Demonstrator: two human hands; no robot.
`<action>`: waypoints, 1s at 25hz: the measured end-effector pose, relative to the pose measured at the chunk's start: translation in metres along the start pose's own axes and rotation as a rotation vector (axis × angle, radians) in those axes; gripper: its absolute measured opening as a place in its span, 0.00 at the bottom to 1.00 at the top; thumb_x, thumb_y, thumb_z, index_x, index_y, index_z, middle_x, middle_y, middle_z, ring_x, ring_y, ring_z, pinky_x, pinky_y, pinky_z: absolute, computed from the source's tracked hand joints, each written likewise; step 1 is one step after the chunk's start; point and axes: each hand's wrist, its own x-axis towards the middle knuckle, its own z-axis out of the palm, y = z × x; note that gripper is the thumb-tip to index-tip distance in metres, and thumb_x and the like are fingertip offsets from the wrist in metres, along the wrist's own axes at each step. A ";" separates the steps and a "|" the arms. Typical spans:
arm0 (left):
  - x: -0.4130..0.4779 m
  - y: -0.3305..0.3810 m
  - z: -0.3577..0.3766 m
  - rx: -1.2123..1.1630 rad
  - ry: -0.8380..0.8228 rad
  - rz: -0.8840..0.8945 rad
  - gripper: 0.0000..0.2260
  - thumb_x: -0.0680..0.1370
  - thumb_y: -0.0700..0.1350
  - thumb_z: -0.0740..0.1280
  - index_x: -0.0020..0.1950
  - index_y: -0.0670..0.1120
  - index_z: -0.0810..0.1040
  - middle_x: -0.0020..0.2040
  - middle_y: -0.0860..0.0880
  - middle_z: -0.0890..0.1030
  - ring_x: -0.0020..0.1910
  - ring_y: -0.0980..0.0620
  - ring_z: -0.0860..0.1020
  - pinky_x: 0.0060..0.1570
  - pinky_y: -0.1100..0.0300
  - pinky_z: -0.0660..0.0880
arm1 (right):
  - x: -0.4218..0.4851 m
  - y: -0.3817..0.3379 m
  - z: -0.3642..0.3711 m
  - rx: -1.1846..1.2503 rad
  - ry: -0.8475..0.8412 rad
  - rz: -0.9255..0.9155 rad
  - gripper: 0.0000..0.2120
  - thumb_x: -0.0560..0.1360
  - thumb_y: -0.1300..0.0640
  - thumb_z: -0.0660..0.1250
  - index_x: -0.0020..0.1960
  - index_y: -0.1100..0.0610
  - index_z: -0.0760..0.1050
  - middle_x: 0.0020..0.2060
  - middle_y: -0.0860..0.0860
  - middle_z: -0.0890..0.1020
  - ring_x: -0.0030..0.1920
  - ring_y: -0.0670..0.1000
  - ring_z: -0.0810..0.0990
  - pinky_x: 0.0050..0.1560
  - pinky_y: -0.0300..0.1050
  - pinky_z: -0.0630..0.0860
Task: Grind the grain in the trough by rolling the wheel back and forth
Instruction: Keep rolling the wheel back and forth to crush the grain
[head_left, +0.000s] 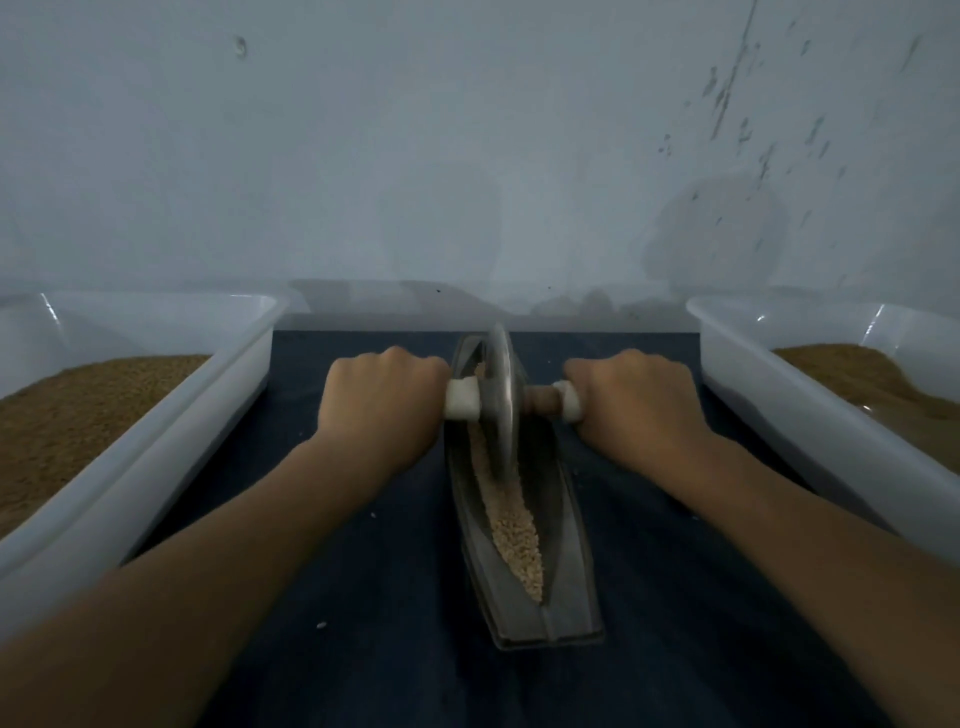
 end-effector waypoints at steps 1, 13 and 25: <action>-0.017 0.001 -0.002 0.009 0.064 0.051 0.13 0.69 0.48 0.71 0.38 0.52 0.64 0.29 0.53 0.60 0.26 0.50 0.60 0.27 0.59 0.55 | -0.019 0.002 -0.002 -0.021 0.062 -0.043 0.14 0.69 0.48 0.70 0.37 0.46 0.63 0.30 0.44 0.67 0.29 0.51 0.67 0.28 0.40 0.56; 0.043 0.002 -0.001 0.136 -0.054 0.099 0.04 0.77 0.47 0.65 0.50 0.51 0.77 0.42 0.48 0.78 0.41 0.44 0.79 0.34 0.54 0.67 | 0.017 0.001 0.017 0.184 -0.093 0.071 0.08 0.76 0.44 0.67 0.43 0.46 0.70 0.37 0.47 0.74 0.41 0.55 0.77 0.35 0.45 0.63; 0.013 -0.003 0.011 0.096 0.049 0.087 0.09 0.71 0.49 0.70 0.40 0.50 0.70 0.30 0.52 0.65 0.25 0.49 0.65 0.27 0.59 0.59 | 0.005 0.003 0.016 0.057 0.067 -0.003 0.16 0.73 0.44 0.70 0.38 0.45 0.64 0.30 0.44 0.69 0.30 0.51 0.67 0.31 0.42 0.60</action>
